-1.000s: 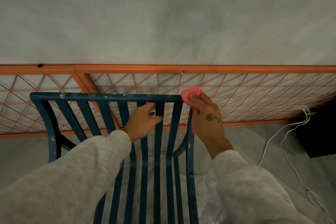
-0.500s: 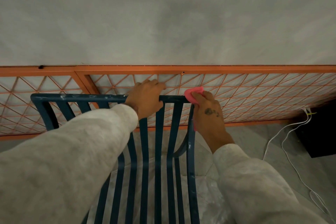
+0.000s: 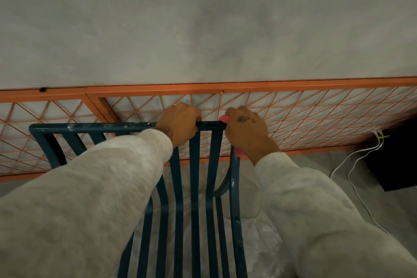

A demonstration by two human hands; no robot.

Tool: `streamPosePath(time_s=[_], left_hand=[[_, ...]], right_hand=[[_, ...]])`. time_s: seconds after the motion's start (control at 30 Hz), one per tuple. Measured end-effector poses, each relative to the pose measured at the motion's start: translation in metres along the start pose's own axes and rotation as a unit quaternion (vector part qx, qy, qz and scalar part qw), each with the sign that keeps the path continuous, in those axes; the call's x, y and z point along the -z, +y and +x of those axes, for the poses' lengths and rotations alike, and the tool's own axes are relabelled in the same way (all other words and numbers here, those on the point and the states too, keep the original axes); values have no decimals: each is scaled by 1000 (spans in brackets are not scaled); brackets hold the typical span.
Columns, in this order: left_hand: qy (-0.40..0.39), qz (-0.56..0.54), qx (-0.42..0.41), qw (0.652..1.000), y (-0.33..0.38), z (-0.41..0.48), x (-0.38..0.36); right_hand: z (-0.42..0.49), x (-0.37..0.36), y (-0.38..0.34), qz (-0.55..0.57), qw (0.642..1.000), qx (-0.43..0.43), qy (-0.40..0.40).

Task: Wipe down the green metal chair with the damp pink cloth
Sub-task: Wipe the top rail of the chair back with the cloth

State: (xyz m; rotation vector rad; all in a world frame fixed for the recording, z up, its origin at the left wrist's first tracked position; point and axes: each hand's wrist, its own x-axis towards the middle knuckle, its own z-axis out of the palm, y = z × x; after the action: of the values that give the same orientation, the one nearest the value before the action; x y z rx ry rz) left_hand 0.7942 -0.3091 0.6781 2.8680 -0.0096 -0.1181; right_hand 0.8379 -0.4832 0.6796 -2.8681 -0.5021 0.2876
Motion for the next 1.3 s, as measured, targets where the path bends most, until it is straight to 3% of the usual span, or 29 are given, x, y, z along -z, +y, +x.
streamPosePath(time_s=[0.17, 0.37, 0.5, 0.73, 0.97, 1.17, 1.3], left_hand=[[-13, -14, 9, 1000, -2, 1, 2], [-13, -22, 10, 1000, -2, 0, 4], [-17, -21, 12, 1000, 0, 0, 6], [-14, -32, 21, 999, 2, -4, 5], [2, -29, 24, 999, 5, -6, 4], [10, -43, 25, 999, 8, -8, 4], [16, -46, 28, 998, 7, -9, 3]], right_hand=[[12, 15, -3, -19, 997, 31, -75], [-9, 7, 3, 66, 997, -24, 11], [-31, -6, -6, 142, 987, 34, 68], [-21, -5, 7, 160, 984, -46, 64], [-24, -13, -10, 162, 984, 14, 68], [-19, -9, 12, 231, 967, -77, 79], [-25, -18, 0, 198, 972, -55, 113]])
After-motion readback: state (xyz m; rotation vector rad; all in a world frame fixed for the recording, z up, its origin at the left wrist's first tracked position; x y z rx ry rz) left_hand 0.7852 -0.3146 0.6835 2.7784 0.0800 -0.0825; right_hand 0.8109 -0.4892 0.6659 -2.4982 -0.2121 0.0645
